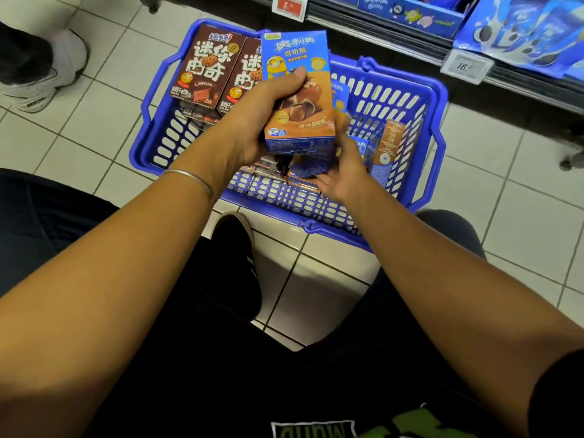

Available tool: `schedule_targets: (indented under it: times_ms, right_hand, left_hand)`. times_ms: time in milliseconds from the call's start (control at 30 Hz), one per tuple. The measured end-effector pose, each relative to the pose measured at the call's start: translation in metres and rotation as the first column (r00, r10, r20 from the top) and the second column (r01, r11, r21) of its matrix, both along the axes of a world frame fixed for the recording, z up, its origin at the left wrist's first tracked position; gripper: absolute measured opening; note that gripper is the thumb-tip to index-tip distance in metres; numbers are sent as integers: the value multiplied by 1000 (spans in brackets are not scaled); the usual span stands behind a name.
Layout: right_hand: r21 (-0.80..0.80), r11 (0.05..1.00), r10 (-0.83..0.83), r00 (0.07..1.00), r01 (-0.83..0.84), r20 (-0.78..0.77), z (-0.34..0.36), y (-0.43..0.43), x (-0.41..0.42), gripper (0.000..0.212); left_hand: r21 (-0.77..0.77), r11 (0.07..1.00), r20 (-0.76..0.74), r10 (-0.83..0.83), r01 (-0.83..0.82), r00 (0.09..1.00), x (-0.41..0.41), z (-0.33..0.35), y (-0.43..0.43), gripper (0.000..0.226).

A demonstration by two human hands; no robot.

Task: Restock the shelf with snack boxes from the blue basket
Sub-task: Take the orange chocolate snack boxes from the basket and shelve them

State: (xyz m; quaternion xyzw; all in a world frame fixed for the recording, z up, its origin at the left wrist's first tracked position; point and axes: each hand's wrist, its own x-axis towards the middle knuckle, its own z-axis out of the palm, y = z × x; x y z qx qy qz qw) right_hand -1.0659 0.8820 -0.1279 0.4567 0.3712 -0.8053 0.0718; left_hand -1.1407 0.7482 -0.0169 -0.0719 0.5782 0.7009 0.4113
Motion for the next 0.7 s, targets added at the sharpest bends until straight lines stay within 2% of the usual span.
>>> schedule_targets:
  times_ms: [67,333,400,467,533,600,700]
  right_hand:
    - [-14,999,-33,998,34,58,-5,9,7,45]
    - [59,980,177,966,-191,187,-10,1,6,71]
    - [112,969,197,960,-222,200,-13,-3,6,73]
    - [87,970,208,961,-227,184,-15,-2,6,72]
    - [-37,990,140,981,-137,132,-12,3,8,58]
    - [-154,988,-4,997,16,79,-5,10,12,47]
    - [-226,959,-174,985,170,3,9,19,20,34]
  left_hand:
    - [-16,1000,-18,-3,3,1000,-1,1,0,22]
    - [-80,997,-45,3,-7,999,2,4,-4,18]
    - [-87,996,-50,3,-8,999,2,3,-6,17]
    - [-92,996,-54,5,-10,999,3,1,-6,16]
    - [-104,995,-60,4,-11,998,2,-1,-6,14]
    - [-111,994,-68,3,-11,998,0,-3,-5,15]
    - [-94,996,-72,4,-11,997,-2,-4,-2,18]
